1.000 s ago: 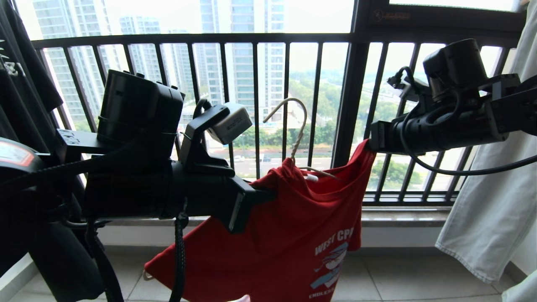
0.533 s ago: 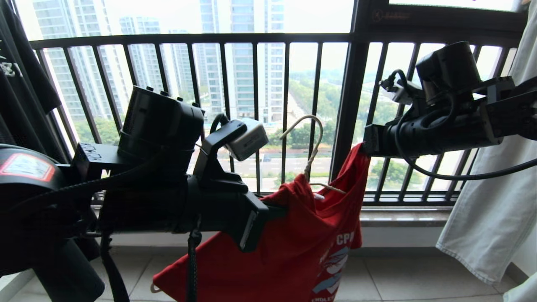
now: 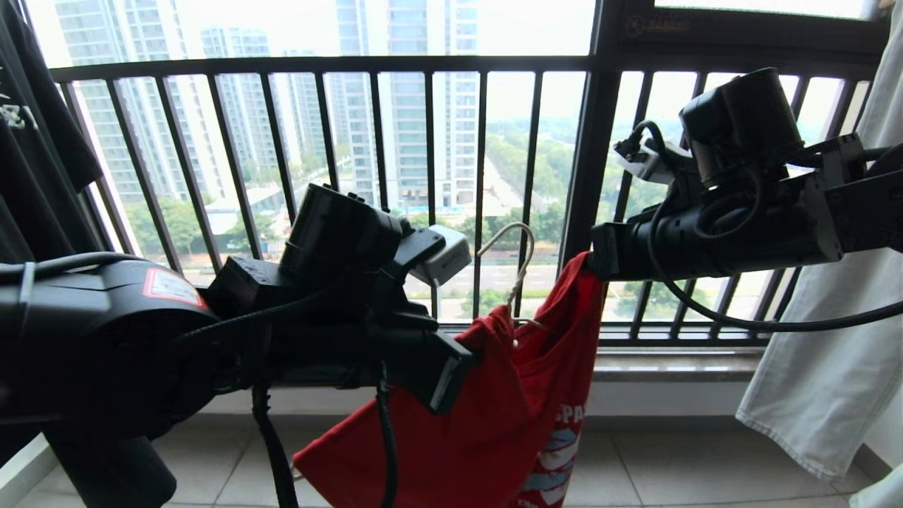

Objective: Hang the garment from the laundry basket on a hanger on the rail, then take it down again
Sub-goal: Hang the clothes on the clothes rack

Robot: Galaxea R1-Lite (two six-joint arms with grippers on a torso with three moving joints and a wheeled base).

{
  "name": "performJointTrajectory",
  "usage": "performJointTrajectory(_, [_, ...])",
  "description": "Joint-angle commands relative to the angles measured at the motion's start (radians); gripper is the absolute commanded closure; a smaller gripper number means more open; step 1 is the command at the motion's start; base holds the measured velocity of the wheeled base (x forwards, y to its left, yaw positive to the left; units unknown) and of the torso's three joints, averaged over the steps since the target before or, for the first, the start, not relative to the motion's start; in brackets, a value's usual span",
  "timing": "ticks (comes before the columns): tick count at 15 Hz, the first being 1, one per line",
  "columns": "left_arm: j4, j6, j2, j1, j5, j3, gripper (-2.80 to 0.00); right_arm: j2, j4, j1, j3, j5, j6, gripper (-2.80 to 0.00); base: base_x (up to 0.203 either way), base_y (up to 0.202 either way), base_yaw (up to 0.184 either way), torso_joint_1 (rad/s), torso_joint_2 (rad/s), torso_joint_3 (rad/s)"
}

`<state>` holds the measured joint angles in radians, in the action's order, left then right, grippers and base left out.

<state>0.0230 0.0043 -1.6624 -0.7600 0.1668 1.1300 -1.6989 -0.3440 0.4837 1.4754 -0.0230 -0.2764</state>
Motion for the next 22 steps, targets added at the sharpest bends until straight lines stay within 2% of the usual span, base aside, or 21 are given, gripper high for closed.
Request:
performJointTrajectory(1, [0.0,-0.004,-0.023,0.001,-0.001,0.004,0.0,0.028,0.004,0.047,-0.022,0.001,-0.006,0.0,0.0,0.0,0.0,0.0,0.0,0.0])
performJointTrajectory(4, [0.003,-0.007,-0.023,0.001,0.002,0.004,0.0,0.037,0.06,0.107,-0.062,0.039,-0.006,0.0,0.0,0.0,0.0,0.0,0.0,0.0])
performJointTrajectory(7, [0.075,-0.015,-0.034,0.002,-0.001,-0.007,0.0,0.036,0.075,0.18,-0.078,0.105,-0.011,0.0,0.0,0.0,0.0,0.0,0.0,0.0])
performJointTrajectory(10, [0.081,-0.035,-0.033,0.005,-0.001,-0.009,0.0,0.03,0.076,0.222,-0.075,0.109,-0.059,0.0,0.0,0.0,0.0,0.0,0.0,0.0])
performJointTrajectory(14, [0.089,-0.041,-0.034,0.005,0.0,-0.007,0.0,0.06,0.074,0.274,-0.09,0.107,-0.063,0.0,0.0,0.0,0.0,0.0,0.0,0.0])
performJointTrajectory(16, [0.132,-0.063,-0.036,0.007,-0.002,-0.01,0.0,0.073,0.074,0.298,-0.101,0.107,-0.063,0.0,0.0,0.0,0.0,0.0,0.0,0.0])
performJointTrajectory(22, [0.141,-0.067,-0.042,0.013,-0.003,-0.013,0.0,0.12,0.074,0.334,-0.121,0.1,-0.06,0.0,0.0,0.0,0.0,0.0,0.0,0.0])
